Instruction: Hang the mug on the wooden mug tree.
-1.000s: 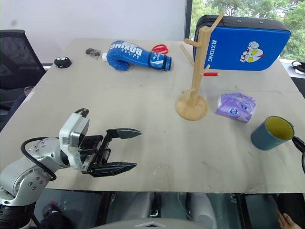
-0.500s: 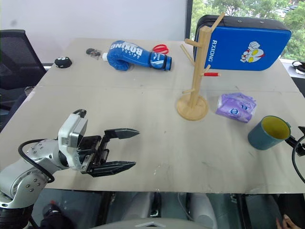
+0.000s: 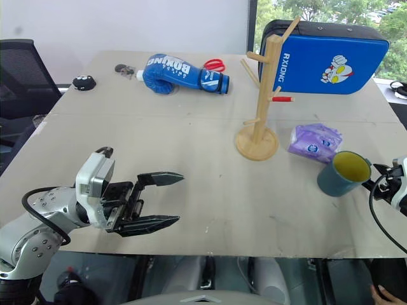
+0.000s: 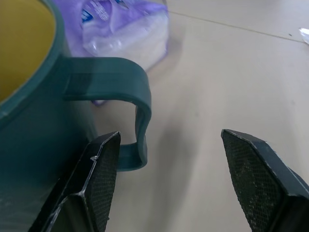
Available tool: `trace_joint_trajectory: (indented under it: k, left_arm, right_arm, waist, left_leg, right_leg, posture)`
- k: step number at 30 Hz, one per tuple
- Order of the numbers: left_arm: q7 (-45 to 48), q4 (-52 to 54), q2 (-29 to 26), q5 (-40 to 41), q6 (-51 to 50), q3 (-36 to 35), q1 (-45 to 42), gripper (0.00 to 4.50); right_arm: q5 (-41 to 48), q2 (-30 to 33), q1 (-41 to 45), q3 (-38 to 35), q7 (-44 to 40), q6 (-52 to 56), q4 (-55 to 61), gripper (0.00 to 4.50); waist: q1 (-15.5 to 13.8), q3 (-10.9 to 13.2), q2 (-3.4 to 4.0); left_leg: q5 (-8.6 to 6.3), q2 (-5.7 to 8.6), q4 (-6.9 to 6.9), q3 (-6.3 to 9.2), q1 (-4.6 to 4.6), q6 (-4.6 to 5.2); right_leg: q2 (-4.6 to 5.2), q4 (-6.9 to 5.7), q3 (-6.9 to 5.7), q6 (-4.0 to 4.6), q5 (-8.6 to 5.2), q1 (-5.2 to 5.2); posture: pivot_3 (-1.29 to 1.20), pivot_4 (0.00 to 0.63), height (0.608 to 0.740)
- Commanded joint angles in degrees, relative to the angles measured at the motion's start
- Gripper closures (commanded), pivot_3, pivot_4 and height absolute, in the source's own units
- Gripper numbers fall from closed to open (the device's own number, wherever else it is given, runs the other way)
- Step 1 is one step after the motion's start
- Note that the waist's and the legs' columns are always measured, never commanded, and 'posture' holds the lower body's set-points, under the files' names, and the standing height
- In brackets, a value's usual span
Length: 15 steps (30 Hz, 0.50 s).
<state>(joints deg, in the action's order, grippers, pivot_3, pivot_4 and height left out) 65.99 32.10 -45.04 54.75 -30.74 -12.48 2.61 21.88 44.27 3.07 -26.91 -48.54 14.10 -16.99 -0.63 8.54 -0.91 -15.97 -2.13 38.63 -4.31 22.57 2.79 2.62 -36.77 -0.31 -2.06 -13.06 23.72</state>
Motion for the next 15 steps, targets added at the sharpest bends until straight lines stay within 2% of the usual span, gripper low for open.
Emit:
trace_joint_trajectory:
  k: [1,7,8,11,12,14,15]
  left_arm:
    - [0.7,1.7,-0.9,1.6,0.2,-1.7,-0.3,0.00]
    - [0.3,1.4,-0.7,1.5,0.3,-1.5,-0.7,0.00]
    - [0.3,1.4,-0.7,1.5,0.3,-1.5,-0.7,0.00]
    - [0.1,1.4,-0.6,1.5,0.3,-1.6,-0.7,0.00]
    - [0.0,1.5,-0.6,1.6,0.3,-1.6,-0.7,0.00]
    - [-0.3,1.6,-0.5,1.7,0.2,-1.7,-0.7,0.00]
    - [-0.4,1.7,-0.5,1.7,0.2,-1.7,-0.7,0.00]
  right_arm:
    - [0.5,-0.2,1.5,0.4,-0.9,-1.7,-0.5,1.15]
    - [0.8,-0.8,3.7,2.2,-2.6,-2.8,-2.7,1.15]
    - [0.8,-1.1,4.4,2.7,-3.2,-3.0,-3.4,1.70]
    - [0.7,-1.6,6.1,3.8,-4.3,-4.1,-5.2,2.96]
    - [0.8,-1.7,6.5,4.0,-4.6,-4.2,-5.5,3.60]
    - [1.1,-1.9,6.9,4.0,-5.1,-4.4,-5.7,4.37]
    - [1.3,-2.0,6.9,4.0,-5.3,-4.4,-5.5,4.44]
  waist:
    - [0.0,0.0,0.00]
    - [0.0,0.0,0.00]
    - [0.0,0.0,0.00]
    - [0.2,0.0,0.00]
    - [0.1,0.0,0.00]
    - [0.1,0.0,0.00]
    - [0.0,0.0,0.00]
  left_leg:
    - [0.00,0.00,0.00,0.01,0.00,0.00]
    - [0.00,0.00,0.00,-0.01,0.00,0.00]
    - [0.00,0.00,0.00,-0.01,0.00,0.00]
    - [0.00,0.00,0.00,-0.01,-0.02,0.00]
    - [0.00,0.00,0.00,-0.01,-0.02,-0.01]
    - [0.00,0.00,0.00,-0.01,-0.02,-0.01]
    - [0.00,0.00,0.00,-0.01,-0.01,-0.01]
  right_leg:
    - [0.00,0.00,-0.01,0.00,0.00,0.00]
    - [0.00,0.00,0.00,0.00,0.00,0.00]
    - [0.00,0.00,0.00,0.00,0.00,0.00]
    - [-0.01,-0.01,0.01,0.00,0.00,0.00]
    - [-0.01,-0.02,0.00,0.00,0.00,0.00]
    - [-0.01,-0.02,0.00,0.00,0.00,0.00]
    - [-0.01,-0.02,0.00,0.00,0.01,0.00]
  posture:
    - [0.00,0.150,0.740]
    - [0.00,0.150,0.740]
    - [0.00,0.150,0.740]
    - [0.00,0.150,0.740]
    - [0.00,0.150,0.740]
    - [0.00,0.150,0.740]
    - [0.00,0.150,0.740]
